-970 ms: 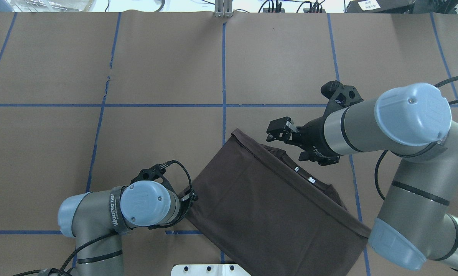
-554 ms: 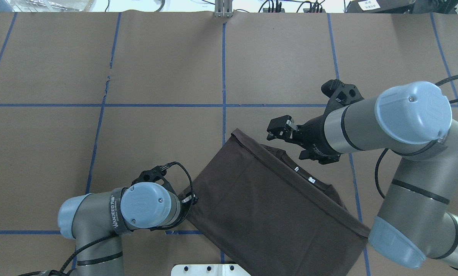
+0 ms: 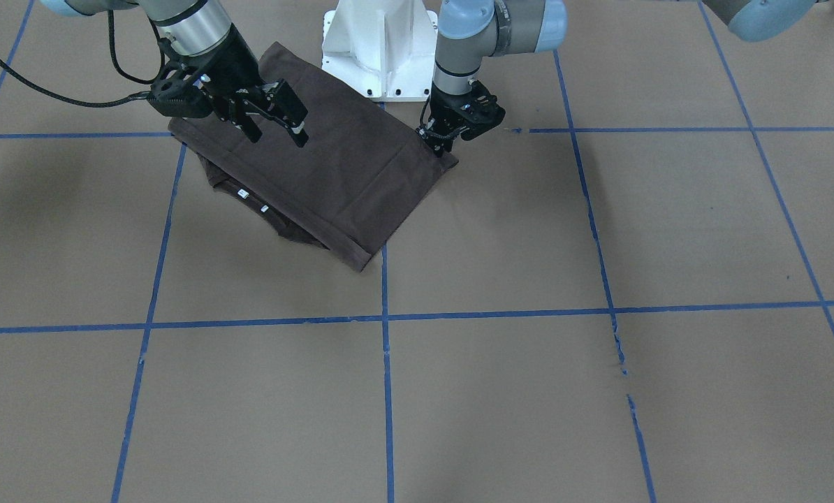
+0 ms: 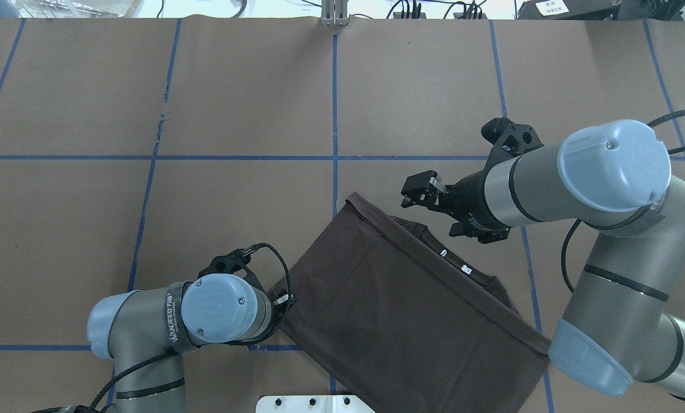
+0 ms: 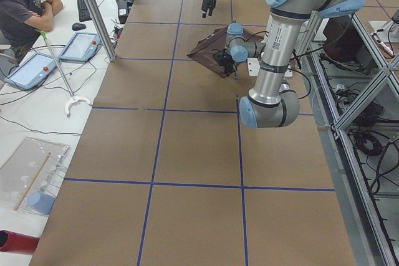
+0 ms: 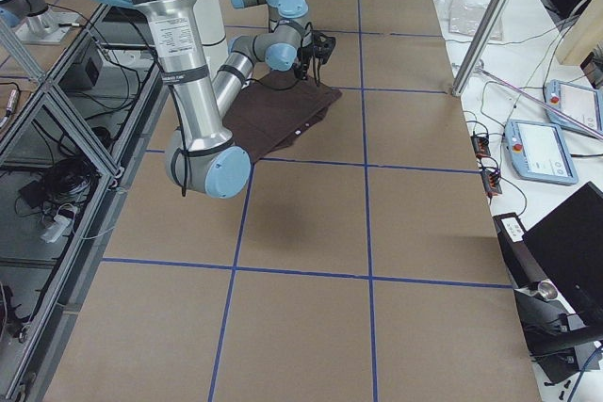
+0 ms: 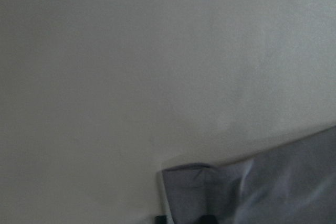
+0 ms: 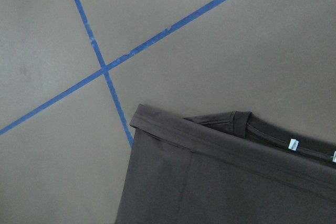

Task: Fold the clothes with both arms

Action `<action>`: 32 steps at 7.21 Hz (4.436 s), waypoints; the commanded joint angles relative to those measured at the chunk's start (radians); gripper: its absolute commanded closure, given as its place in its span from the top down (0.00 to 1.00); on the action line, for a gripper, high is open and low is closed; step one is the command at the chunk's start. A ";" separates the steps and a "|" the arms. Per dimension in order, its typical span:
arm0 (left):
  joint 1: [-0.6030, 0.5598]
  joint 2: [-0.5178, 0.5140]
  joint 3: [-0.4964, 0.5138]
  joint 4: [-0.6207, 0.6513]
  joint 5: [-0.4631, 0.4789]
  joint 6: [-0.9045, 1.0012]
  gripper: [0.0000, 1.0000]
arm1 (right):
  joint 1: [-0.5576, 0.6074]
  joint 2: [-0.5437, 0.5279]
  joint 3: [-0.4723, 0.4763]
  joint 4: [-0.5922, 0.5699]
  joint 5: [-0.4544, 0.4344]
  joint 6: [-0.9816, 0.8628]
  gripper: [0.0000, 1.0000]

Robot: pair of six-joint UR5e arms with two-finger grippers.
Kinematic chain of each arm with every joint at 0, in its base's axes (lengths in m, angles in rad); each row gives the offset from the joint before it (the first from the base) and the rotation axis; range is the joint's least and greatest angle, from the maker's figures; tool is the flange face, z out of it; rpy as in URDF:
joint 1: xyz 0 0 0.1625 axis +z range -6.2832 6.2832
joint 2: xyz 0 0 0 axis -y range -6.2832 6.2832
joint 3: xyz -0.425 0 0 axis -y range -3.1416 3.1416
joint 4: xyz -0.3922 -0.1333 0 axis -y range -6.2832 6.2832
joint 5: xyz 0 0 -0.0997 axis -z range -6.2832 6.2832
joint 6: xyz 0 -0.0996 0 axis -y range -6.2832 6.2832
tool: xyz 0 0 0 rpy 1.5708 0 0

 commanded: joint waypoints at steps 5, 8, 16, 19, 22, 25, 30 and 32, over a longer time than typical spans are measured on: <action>-0.031 -0.011 -0.008 0.003 -0.006 0.014 0.00 | 0.021 0.001 -0.009 0.000 0.015 -0.013 1.00; -0.213 -0.060 0.033 0.000 -0.008 0.173 0.00 | 0.029 0.001 -0.006 0.000 0.018 -0.015 1.00; -0.465 -0.448 0.820 -0.478 0.049 0.529 0.00 | 0.060 0.000 -0.045 -0.008 0.003 -0.018 1.00; -0.473 -0.451 0.883 -0.528 0.097 0.552 0.00 | 0.060 0.000 -0.061 -0.002 0.001 -0.024 1.00; -0.488 -0.445 0.896 -0.531 0.097 0.590 0.99 | 0.055 0.009 -0.070 -0.011 -0.004 -0.047 1.00; -0.564 -0.403 0.760 -0.511 -0.109 0.615 1.00 | -0.006 0.052 -0.087 -0.137 -0.065 -0.190 1.00; -0.554 -0.235 0.253 -0.219 -0.147 0.660 1.00 | -0.147 0.282 -0.276 -0.451 -0.091 -0.430 1.00; -0.553 -0.235 0.253 -0.221 -0.161 0.660 1.00 | -0.183 0.325 -0.393 -0.451 -0.079 -0.433 1.00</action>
